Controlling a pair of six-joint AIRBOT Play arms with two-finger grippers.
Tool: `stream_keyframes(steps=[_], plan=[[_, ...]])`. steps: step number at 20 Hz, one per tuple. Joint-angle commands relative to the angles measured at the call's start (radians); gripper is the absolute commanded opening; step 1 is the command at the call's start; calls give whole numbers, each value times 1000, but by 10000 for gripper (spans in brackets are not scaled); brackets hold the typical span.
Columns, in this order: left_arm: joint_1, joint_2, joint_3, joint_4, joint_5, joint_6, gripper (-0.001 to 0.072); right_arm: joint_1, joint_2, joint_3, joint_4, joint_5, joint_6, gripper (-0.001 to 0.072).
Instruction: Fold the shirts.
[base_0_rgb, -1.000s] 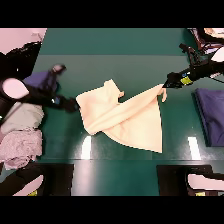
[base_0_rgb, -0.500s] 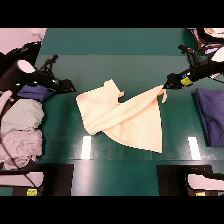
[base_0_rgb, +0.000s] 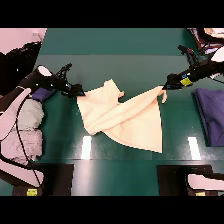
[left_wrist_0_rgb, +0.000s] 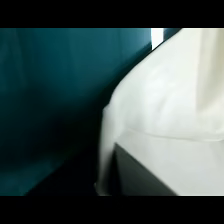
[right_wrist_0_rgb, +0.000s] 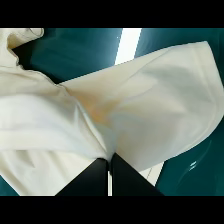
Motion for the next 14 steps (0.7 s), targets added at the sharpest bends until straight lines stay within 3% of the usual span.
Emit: stream_keyframes(steps=[1, 5, 14], plan=[[-7, -6, 44, -19, -39, 2, 28, 1, 5, 0, 0, -1, 0, 13], [-7, 69, 231, 9, -147, -33, 27, -31, 38, 103, -2, 32, 0, 13], [-7, 620, 702, 172, -83, -48, 27, -224, 269, 621, -2, 6, 0, 13]])
